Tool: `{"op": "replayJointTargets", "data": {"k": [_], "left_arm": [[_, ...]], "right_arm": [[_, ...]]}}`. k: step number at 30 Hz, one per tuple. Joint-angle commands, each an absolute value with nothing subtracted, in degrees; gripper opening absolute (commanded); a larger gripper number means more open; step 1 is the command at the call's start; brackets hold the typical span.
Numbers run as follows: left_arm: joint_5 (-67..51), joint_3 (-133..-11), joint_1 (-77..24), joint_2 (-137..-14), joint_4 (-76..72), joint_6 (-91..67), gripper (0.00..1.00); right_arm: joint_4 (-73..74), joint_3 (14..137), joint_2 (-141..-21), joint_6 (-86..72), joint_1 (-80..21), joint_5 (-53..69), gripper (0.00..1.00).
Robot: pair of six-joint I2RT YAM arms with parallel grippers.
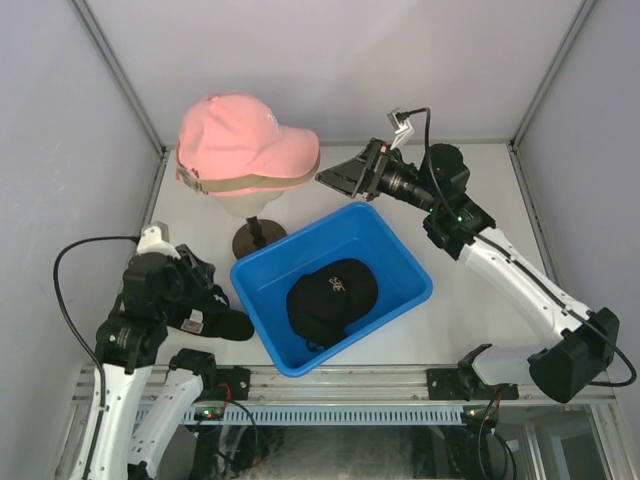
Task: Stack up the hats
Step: Pick up the hat from the center of the board.
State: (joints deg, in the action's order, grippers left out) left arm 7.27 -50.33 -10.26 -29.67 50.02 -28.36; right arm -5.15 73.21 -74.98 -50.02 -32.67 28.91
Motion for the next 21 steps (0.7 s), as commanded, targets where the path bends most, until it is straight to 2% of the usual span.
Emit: {"op": "replayJointTargets", "data": {"k": [1,8,12,21], "left_arm": [[8.1,-47.7,-11.0,-25.4,54.9,-36.1,0.44],[15.7,-47.8,-11.0,-16.3,58.4,-51.5,0.51],[22.1,-49.6,-11.0,-12.2,60.0,-60.1,0.52],[25.8,-51.4,-10.9,-7.6,76.4,-79.7,0.54]], "right_arm": [[-4.7,71.6,-71.4,-50.0,-32.3,25.6,0.7],[-7.6,67.0,-70.9,-50.0,-32.0,25.4,0.7],[-8.7,66.4,-71.1,-50.0,-31.3,25.6,0.7],[-9.8,64.9,-70.5,-50.0,-29.6,25.7,0.7]]}}
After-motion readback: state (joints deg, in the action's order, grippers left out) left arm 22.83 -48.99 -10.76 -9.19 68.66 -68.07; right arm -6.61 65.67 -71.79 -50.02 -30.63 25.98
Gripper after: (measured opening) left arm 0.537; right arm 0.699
